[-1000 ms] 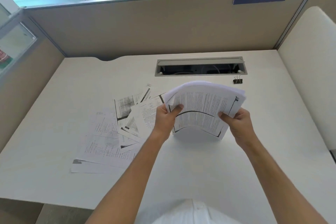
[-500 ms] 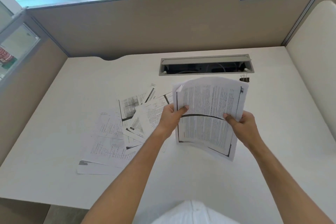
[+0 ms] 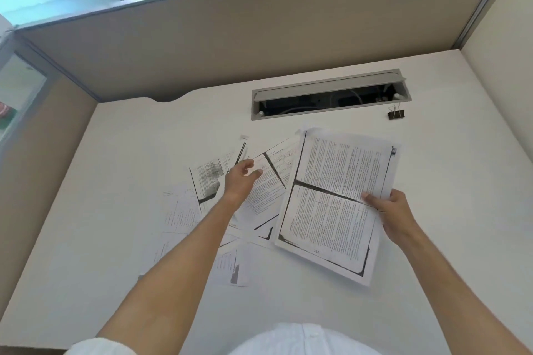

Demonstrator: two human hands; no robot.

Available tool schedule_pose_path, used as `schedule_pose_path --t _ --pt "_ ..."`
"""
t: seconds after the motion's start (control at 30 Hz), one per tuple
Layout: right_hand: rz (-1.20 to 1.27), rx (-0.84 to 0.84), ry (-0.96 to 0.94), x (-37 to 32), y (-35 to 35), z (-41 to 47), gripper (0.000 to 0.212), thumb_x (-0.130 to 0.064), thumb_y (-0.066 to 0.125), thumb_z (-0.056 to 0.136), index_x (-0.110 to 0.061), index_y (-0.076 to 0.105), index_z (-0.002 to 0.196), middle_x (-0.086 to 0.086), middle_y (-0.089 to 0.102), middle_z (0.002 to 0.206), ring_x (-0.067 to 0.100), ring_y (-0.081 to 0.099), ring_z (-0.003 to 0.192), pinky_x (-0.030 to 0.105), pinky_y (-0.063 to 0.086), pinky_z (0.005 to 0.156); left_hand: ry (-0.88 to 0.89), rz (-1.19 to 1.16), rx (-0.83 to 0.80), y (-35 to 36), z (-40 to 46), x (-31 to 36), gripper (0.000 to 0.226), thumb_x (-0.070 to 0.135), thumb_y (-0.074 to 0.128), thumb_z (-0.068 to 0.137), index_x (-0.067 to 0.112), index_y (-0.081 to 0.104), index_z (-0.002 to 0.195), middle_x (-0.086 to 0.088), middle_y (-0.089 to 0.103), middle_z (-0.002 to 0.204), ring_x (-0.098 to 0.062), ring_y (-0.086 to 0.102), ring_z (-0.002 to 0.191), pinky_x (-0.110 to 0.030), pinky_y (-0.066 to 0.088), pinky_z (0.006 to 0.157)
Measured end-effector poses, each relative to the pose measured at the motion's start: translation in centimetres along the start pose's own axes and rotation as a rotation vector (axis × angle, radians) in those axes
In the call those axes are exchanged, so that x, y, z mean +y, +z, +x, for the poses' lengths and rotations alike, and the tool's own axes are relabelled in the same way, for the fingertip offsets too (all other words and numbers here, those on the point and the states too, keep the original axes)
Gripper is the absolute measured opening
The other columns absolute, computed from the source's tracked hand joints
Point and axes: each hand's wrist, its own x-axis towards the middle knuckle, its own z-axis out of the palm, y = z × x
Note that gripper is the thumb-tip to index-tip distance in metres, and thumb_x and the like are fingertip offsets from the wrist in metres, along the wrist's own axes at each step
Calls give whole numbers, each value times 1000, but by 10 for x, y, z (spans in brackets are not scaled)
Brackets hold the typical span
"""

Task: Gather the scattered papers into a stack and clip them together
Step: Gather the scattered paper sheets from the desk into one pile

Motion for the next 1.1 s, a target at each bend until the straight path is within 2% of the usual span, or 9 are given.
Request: schedule_pose_path --t 0.17,0.4,0.53,0.7,0.8,0.97,1.1 --pt "44 52 63 12 9 4 34 7 61 89 7 61 123 24 66 121 38 65 111 58 47 101 12 154 -20 4 28 -3 58 27 76 83 18 52 135 -6 51 143 -23 45 134 -41 38 111" --pt "62 98 119 26 8 12 31 6 61 89 5 62 121 24 66 121 38 66 108 55 50 97 91 379 -123 27 55 5 85 32 80 77 16 34 147 -5 34 156 -23 30 144 -41 27 116" --pt "52 98 124 28 8 18 31 6 61 90 6 61 121 24 66 121 37 66 110 55 50 98 161 558 -138 35 65 7 94 40 82 72 13 32 148 -8 36 155 -27 30 143 -50 28 116" --pt "32 77 125 33 10 23 29 6 60 90 5 63 120 21 68 119 33 68 107 49 53 95 266 870 -170 42 74 8 98 46 82 68 15 32 147 -10 38 151 -33 33 137 -53 34 108" --pt "31 65 127 36 11 27 25 6 60 90 -1 66 113 18 70 115 23 70 100 41 57 88 254 914 -190 43 78 12 99 45 84 66 17 33 146 -10 40 145 -34 36 132 -53 38 103" --pt "29 46 130 42 12 33 29 4 62 89 2 65 118 15 71 114 25 71 102 41 58 89 232 890 -190 43 81 12 98 43 87 62 16 38 143 -9 43 141 -35 40 128 -53 38 103" --pt "46 40 133 44 14 34 26 4 63 89 -4 67 113 6 75 106 19 73 97 36 60 84 243 894 -177 44 82 11 93 44 87 61 18 43 139 -8 49 136 -34 41 126 -52 38 101"
